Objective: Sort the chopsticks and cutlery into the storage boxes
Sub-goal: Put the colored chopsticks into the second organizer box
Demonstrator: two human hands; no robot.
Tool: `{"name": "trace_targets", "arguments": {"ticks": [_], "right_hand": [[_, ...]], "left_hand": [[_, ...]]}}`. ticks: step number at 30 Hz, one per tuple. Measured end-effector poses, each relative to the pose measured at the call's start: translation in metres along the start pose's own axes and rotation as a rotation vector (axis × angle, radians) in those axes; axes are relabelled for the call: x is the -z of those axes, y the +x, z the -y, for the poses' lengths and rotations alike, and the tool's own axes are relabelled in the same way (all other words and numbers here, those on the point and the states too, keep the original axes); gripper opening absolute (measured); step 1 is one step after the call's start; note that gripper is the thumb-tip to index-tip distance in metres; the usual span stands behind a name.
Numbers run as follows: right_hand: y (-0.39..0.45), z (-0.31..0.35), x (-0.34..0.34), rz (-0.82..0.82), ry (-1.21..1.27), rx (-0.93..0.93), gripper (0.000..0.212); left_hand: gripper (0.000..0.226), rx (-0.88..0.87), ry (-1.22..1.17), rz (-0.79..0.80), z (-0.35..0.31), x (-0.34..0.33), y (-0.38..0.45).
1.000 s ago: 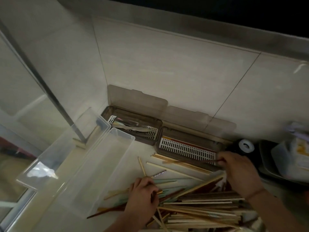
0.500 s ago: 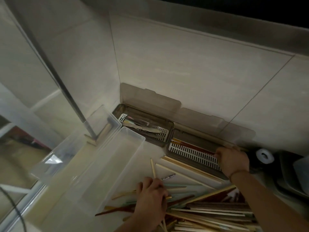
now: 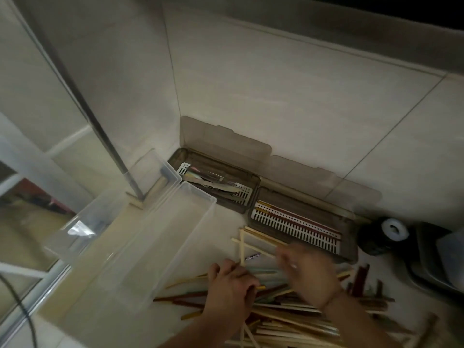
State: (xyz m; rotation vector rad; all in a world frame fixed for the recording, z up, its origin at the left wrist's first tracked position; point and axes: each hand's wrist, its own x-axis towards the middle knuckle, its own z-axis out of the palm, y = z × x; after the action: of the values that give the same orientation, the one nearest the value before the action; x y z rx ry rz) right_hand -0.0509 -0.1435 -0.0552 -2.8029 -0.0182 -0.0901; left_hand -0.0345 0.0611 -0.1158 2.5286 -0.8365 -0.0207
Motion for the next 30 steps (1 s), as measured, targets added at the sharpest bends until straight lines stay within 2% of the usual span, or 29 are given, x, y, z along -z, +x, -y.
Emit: {"name": "trace_targets", "arguments": {"ticks": [2,4,6,9,11,13,17,21,23,25,30], "right_hand": [[-0.017,0.017,-0.025,0.201,0.013,0.043,0.043],[-0.026,0.018,-0.042,0.211,0.003,0.039,0.044],[-0.03,0.016,-0.046,0.165,0.018,0.006,0.035],[-0.035,0.013,-0.039,0.213,0.078,-0.044,0.026],[-0.04,0.006,-0.034,0.231,0.131,-0.144,0.021],[-0.046,-0.007,-0.027,0.193,0.188,-0.264,0.012],[-0.072,-0.038,0.01,0.096,0.452,-0.526,0.011],[-0.094,-0.045,0.036,-0.141,0.623,-0.656,0.013],[-0.094,-0.032,0.042,-0.282,0.78,-0.698,0.007],[-0.087,-0.015,0.042,-0.351,0.922,-0.7,0.009],[-0.072,0.027,0.027,-0.184,0.928,-0.51,0.02]], "left_hand": [[0.014,0.011,0.024,0.013,-0.004,0.002,0.002],[0.012,0.025,0.031,0.012,-0.007,0.003,0.003],[0.012,0.024,0.02,-0.002,-0.008,0.003,0.002],[0.009,-0.024,0.01,-0.021,-0.009,0.001,-0.002],[0.012,-0.048,0.022,-0.009,-0.01,0.0,-0.003],[0.018,-0.047,0.055,0.016,-0.009,0.0,-0.003],[0.019,-0.048,0.064,0.032,-0.004,0.0,-0.002],[0.015,-0.115,0.066,0.03,-0.013,0.002,0.002],[0.015,-0.13,0.019,0.002,-0.024,0.003,0.006],[0.013,-0.105,-0.082,-0.049,-0.033,0.004,0.011],[0.013,-0.095,-0.337,-0.13,-0.055,0.01,0.027]]}}
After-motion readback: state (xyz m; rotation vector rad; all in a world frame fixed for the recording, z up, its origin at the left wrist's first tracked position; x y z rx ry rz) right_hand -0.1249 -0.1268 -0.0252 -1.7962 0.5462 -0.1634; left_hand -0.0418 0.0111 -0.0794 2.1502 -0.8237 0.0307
